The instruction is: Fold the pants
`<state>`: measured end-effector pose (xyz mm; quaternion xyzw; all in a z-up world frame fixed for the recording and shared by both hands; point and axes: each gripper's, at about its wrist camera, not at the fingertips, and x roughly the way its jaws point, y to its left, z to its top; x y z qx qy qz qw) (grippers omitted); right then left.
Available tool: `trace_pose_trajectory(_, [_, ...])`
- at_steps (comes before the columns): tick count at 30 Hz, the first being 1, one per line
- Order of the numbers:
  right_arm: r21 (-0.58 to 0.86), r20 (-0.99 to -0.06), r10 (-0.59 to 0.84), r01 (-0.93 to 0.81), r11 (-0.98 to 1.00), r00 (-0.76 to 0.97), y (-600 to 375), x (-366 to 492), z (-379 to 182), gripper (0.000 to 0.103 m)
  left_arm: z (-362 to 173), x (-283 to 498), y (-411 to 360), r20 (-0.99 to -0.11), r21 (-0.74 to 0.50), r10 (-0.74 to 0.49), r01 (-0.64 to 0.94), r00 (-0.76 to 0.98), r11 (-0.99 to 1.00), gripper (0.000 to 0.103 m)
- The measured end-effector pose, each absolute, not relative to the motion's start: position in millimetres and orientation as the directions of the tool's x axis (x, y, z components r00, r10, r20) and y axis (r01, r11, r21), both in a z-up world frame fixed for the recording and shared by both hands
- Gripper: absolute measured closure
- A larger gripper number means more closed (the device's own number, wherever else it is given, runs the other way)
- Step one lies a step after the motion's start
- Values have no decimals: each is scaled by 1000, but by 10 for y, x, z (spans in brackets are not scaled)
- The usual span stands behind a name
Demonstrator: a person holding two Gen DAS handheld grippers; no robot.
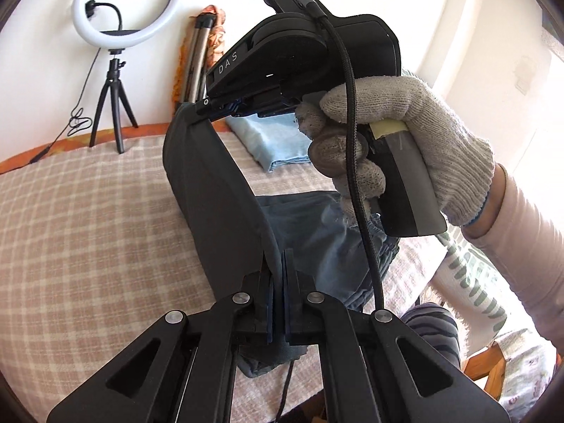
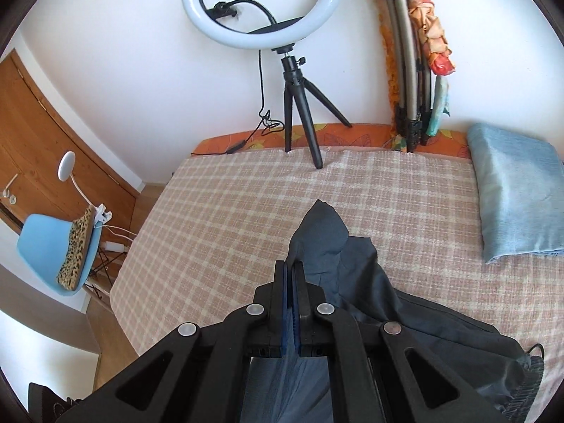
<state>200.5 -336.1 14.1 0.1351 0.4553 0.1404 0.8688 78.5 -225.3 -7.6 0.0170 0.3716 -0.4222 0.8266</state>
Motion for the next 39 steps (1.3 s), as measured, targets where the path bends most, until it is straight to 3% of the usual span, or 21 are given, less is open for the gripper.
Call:
trace_pose_trajectory(10, [407, -716, 319, 1, 913, 622, -4600, 1442, 209, 103, -106, 448, -3120, -645, -265, -720, 809, 255, 524, 101])
trace_pose_trajectory(19, [401, -745, 238, 133, 907, 624, -5630, 987, -100, 103, -367, 186, -3944, -681, -314, -722, 841, 123, 440, 101])
trace_pose_trajectory(33, [395, -777, 203, 210, 894, 596, -6341, 890, -625, 103, -648, 11, -4606, -718, -261, -682, 855, 138, 449, 101])
trace_pose_trajectory(36, [388, -792, 199, 224, 894, 578, -6399, 893, -766, 103, -697, 22, -4610, -728, -297, -677, 838, 112, 458, 100])
trace_pose_trajectory(39, [387, -796, 193, 236, 892, 574, -6437, 874, -852, 103, -700, -40, -4564, -734, -311, -673, 837, 89, 450, 91])
